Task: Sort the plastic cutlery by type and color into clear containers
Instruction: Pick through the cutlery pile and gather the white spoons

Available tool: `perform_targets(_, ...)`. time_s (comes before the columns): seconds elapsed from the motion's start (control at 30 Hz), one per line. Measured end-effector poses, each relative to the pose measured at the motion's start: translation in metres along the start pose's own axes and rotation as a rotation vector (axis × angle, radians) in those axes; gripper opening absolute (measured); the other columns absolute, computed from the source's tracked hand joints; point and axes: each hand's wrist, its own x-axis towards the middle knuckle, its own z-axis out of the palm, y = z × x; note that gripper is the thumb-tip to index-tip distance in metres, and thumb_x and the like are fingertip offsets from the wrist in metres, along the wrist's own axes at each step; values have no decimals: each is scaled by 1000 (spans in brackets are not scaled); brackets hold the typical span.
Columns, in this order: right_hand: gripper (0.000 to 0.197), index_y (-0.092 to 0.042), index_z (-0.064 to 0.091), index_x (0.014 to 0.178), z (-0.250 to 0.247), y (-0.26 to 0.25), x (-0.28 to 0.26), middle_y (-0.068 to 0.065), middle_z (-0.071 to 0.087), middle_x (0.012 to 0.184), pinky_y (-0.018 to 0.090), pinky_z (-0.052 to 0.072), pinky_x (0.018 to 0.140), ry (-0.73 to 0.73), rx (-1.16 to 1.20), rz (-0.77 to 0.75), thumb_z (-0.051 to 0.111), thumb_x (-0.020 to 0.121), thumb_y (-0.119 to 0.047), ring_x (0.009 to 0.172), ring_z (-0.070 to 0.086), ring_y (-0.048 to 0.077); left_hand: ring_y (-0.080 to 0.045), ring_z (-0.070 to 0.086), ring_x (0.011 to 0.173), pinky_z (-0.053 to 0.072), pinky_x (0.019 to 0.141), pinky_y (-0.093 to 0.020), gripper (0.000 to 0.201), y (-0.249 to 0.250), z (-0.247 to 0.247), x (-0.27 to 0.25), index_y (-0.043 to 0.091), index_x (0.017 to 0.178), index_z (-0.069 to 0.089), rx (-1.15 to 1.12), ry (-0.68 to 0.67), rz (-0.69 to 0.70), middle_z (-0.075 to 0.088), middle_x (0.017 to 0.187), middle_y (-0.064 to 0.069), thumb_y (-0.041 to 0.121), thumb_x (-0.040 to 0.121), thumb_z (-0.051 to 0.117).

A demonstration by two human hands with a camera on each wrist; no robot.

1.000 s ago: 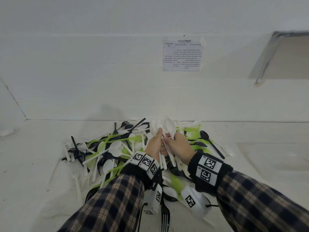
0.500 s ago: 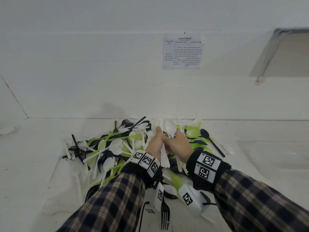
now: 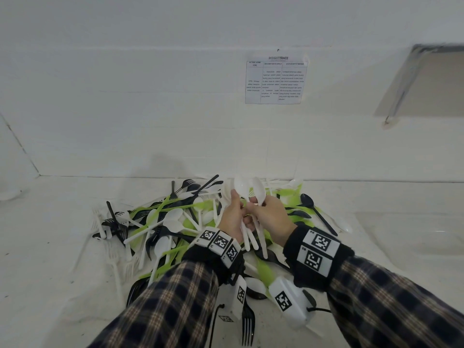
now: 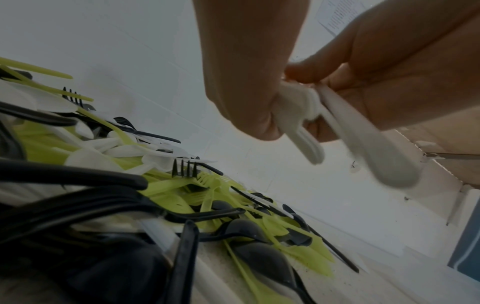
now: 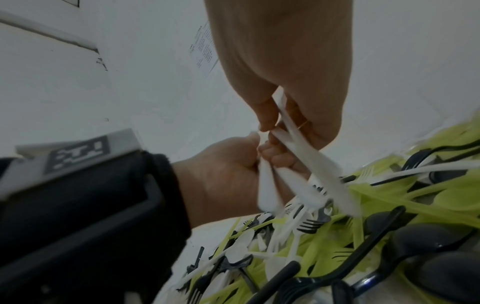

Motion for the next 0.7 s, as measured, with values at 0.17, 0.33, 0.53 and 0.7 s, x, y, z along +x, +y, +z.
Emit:
perform_targets(0.17, 25, -6, 59, 70, 1, 1, 0, 9, 59, 67, 26, 52, 49, -10, -31, 27, 49, 92, -1, 54, 54, 18, -7, 33, 25, 27, 32, -10, 59, -1, 0, 2, 15, 66, 40, -27, 54, 7, 46, 36, 3, 68, 90, 26)
perform_targets(0.33, 22, -6, 58, 66, 2, 4, 3, 12, 60, 63, 36, 54, 60, 22, -243, -21, 55, 88, -7, 55, 57, 24, -23, 64, 66, 54, 65, -32, 77, -3, -4, 4, 5, 87, 67, 105, 17, -9, 66, 82, -16, 74, 84, 32)
perform_targets(0.53, 27, -12, 56, 62, 5, 5, 5, 7, 61, 64, 37, 51, 69, 45, -530, -119, 57, 88, -20, 66, 60, 24, -21, 65, 79, 53, 54, -28, 57, 0, -1, -6, 7, 97, 63, 0, -70, -114, 66, 89, -12, 58, 93, 38)
perform_targets(0.7, 21, -12, 55, 71, 4, 4, 1, -1, 50, 59, 16, 35, 40, -7, -249, 4, 51, 92, -12, 42, 46, 5, -21, 59, 73, 49, 57, -30, 38, 2, -2, -6, 11, 88, 57, 2, 47, -13, 60, 84, -9, 41, 100, 37)
